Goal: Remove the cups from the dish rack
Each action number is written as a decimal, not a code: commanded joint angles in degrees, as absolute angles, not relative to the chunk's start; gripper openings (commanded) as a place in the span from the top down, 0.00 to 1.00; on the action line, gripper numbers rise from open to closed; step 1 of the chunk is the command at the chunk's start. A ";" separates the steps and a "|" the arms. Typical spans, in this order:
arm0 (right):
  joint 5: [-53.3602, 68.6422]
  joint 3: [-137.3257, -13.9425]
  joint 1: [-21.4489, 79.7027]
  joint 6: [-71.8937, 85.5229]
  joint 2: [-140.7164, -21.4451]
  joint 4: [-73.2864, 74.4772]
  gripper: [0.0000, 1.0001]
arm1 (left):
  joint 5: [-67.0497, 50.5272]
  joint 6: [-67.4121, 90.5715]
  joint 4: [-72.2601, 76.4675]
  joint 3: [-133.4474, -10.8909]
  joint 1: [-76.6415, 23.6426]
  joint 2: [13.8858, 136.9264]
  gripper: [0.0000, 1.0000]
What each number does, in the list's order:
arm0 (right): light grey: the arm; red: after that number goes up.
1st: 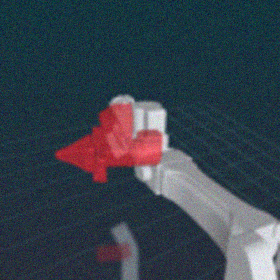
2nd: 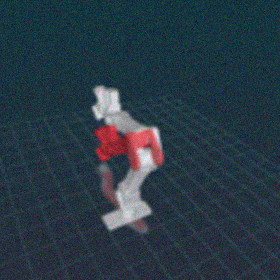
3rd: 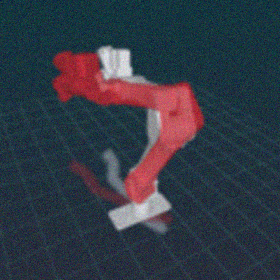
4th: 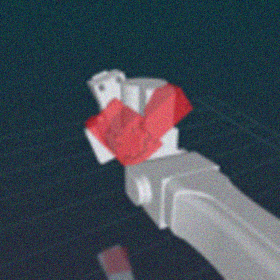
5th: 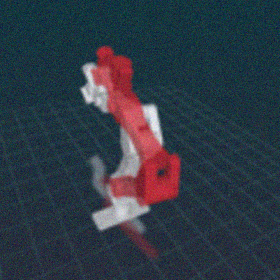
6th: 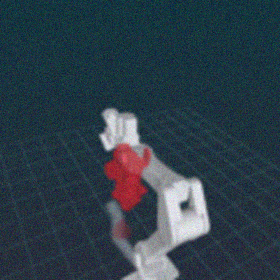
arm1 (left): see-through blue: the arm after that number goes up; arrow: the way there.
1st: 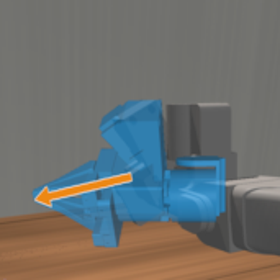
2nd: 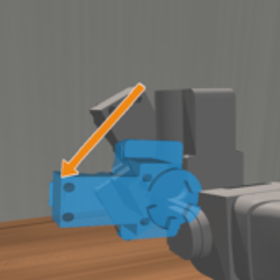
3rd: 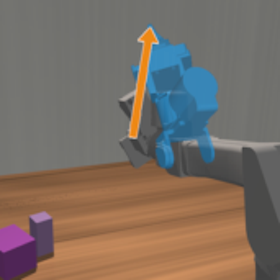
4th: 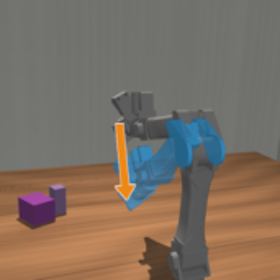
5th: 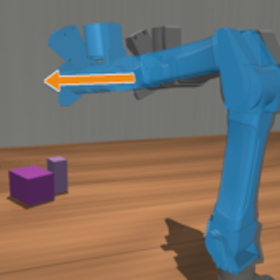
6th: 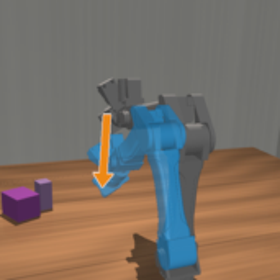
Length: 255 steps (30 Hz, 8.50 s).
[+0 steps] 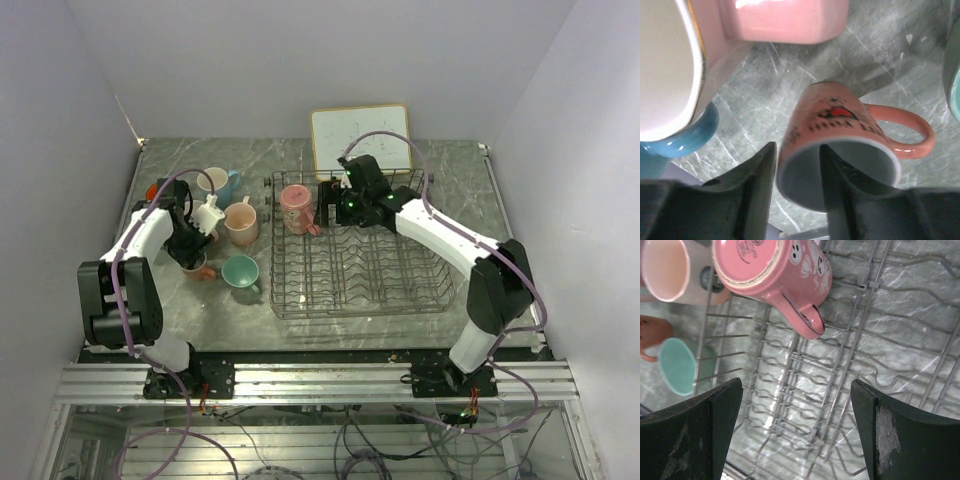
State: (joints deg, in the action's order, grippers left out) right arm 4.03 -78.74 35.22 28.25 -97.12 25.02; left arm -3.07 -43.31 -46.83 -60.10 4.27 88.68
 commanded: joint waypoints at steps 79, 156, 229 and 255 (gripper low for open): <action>36.69 -67.47 47.43 72.37 -84.85 -26.35 1.00 | -46.71 -53.58 -31.57 -54.35 3.78 41.28 0.01; 25.58 -60.34 38.15 64.54 -68.31 7.73 0.13 | -14.55 -55.11 -50.39 -67.16 37.42 82.57 0.93; -46.84 -47.41 1.21 36.40 -68.30 36.34 0.00 | -22.17 -5.97 13.12 -14.45 8.35 46.38 0.00; -29.97 -12.20 2.09 13.79 -42.26 -8.08 0.00 | 6.96 1.96 14.32 -2.96 0.09 26.02 0.01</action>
